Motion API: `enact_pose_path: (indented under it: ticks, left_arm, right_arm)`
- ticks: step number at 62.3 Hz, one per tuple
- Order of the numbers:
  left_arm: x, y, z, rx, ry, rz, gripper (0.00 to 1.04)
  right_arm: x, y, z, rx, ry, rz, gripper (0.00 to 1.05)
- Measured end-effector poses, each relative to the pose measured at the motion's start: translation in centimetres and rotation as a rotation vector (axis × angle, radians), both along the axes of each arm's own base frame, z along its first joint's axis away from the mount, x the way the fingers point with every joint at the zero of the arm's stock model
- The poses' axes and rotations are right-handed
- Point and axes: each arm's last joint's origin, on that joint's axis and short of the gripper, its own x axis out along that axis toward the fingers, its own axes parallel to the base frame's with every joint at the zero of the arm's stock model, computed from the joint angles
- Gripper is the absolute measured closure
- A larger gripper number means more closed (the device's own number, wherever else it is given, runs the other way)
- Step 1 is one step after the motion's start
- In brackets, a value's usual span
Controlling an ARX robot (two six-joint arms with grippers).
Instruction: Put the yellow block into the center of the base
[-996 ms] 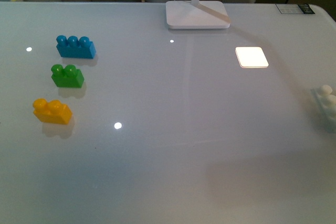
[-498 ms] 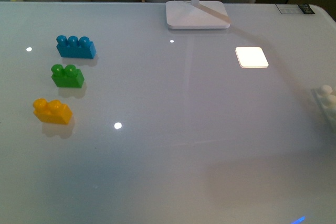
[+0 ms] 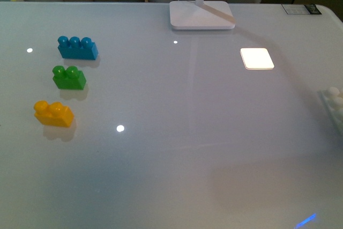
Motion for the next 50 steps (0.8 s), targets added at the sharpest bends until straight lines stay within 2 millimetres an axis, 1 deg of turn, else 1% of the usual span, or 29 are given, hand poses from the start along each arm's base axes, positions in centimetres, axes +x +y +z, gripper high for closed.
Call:
enact_pose_path:
  ticks: [13, 26, 31, 41, 50]
  left_arm:
    - [0.0, 0.0, 0.0, 0.000, 0.000, 0.000, 0.07]
    - [0.0, 0.0, 0.0, 0.000, 0.000, 0.000, 0.07]
    - [0.0, 0.0, 0.0, 0.000, 0.000, 0.000, 0.07]
    - [0.0, 0.0, 0.0, 0.000, 0.000, 0.000, 0.07]
    - [0.0, 0.0, 0.0, 0.000, 0.000, 0.000, 0.07]
  right_arm:
    - [0.1, 0.3, -0.6, -0.001, 0.003, 0.001, 0.09]
    - [0.1, 1.1, -0.9, 0.003, 0.001, 0.002, 0.09]
    - [-0.1, 1.5, -1.0, 0.007, 0.003, 0.003, 0.11]
    - [-0.5, 3.2, -1.1, 0.027, 0.010, 0.006, 0.11]
    - [-0.5, 5.9, -1.2, 0.039, 0.023, 0.019, 0.12]
